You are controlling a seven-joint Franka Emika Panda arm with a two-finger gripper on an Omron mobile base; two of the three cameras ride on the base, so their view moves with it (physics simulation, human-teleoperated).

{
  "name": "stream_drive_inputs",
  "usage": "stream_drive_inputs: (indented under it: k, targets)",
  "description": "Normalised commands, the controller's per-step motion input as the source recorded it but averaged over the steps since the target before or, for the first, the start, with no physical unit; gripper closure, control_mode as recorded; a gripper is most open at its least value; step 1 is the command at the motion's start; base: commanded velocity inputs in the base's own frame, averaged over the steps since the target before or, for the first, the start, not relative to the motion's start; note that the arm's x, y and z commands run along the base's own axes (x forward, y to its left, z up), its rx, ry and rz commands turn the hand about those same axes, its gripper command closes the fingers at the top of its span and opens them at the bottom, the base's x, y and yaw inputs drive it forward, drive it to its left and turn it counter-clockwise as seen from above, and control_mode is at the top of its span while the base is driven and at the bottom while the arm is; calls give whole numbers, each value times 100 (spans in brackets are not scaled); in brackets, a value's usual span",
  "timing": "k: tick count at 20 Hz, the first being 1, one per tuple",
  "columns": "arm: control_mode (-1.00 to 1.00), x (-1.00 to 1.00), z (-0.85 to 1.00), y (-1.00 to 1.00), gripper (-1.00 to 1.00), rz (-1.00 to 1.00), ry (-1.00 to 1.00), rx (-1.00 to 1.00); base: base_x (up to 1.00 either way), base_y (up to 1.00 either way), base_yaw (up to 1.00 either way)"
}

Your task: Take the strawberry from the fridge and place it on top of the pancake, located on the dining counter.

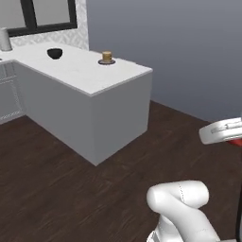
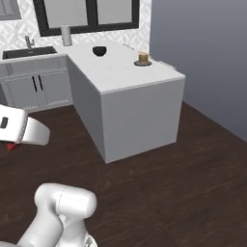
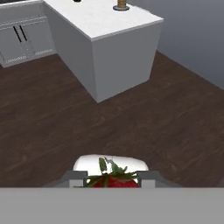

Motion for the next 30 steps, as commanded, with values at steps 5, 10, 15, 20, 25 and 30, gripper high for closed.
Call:
stream_drive_inputs:
  k: [5, 10, 15, 20, 25, 30]
  targets:
    - [100, 0, 0, 0, 100, 0, 0, 0, 100, -18, 0]
    - [100, 0, 0, 0, 100, 0, 0, 0, 100, -57, 5]
    - [100, 0, 0, 0, 100, 0, 0, 0, 100, -77, 14]
    - [100, 0, 0, 0, 100, 0, 0, 0, 100, -74, 16]
    - [100, 0, 0, 0, 100, 0, 0, 0, 100, -83, 25]
    - [100, 0, 0, 0, 100, 0, 0, 0, 100, -95, 32]
